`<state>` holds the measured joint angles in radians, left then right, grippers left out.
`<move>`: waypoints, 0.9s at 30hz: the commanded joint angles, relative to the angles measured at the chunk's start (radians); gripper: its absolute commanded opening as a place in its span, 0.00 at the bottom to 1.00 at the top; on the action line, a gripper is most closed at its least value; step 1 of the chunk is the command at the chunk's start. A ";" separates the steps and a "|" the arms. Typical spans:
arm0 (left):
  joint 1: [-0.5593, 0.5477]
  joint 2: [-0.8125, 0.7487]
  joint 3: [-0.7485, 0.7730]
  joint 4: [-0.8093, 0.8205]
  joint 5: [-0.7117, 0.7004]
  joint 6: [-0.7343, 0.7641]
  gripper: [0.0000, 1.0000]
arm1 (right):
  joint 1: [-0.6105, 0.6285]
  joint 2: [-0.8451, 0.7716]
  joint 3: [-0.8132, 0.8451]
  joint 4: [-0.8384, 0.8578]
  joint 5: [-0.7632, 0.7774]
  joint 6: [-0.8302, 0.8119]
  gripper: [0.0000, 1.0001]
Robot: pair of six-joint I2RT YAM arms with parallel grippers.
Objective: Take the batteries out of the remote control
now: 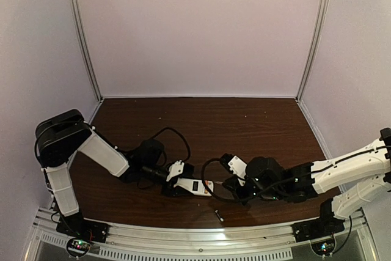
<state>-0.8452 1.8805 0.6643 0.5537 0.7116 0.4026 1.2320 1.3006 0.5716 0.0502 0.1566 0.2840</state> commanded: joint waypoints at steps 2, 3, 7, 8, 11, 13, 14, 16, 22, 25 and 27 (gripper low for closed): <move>-0.002 0.011 0.014 0.046 0.034 0.010 0.00 | -0.005 0.009 0.005 -0.026 0.025 -0.007 0.00; -0.002 0.011 0.014 0.046 0.035 0.010 0.00 | -0.005 0.018 0.008 -0.018 0.019 -0.009 0.00; -0.002 0.012 0.014 0.042 0.039 0.012 0.00 | -0.003 0.067 0.026 -0.001 0.003 -0.018 0.00; -0.002 0.012 0.014 0.042 0.040 0.012 0.00 | -0.004 0.077 0.030 0.004 0.000 -0.018 0.00; -0.002 0.011 0.015 0.041 0.040 0.012 0.00 | -0.004 0.106 0.034 0.018 -0.008 -0.020 0.00; -0.002 0.012 0.015 0.041 0.040 0.013 0.00 | -0.003 0.114 0.033 0.028 -0.010 -0.020 0.00; -0.001 0.012 0.015 0.041 0.039 0.013 0.00 | -0.004 0.115 0.035 0.032 -0.011 -0.020 0.00; -0.001 0.012 0.014 0.040 0.038 0.013 0.00 | -0.004 0.112 0.034 0.031 -0.009 -0.021 0.00; -0.002 0.012 0.015 0.036 0.028 0.015 0.00 | -0.004 0.065 0.045 -0.033 0.038 -0.011 0.00; -0.002 0.012 0.016 0.035 0.028 0.015 0.00 | -0.003 0.033 0.040 -0.043 0.056 -0.006 0.00; -0.002 0.014 0.017 0.034 0.028 0.015 0.00 | -0.003 0.018 0.035 -0.043 0.061 -0.003 0.00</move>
<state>-0.8452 1.8839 0.6643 0.5476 0.7208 0.4030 1.2320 1.3647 0.5892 0.0292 0.1745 0.2691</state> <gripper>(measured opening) 0.565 0.105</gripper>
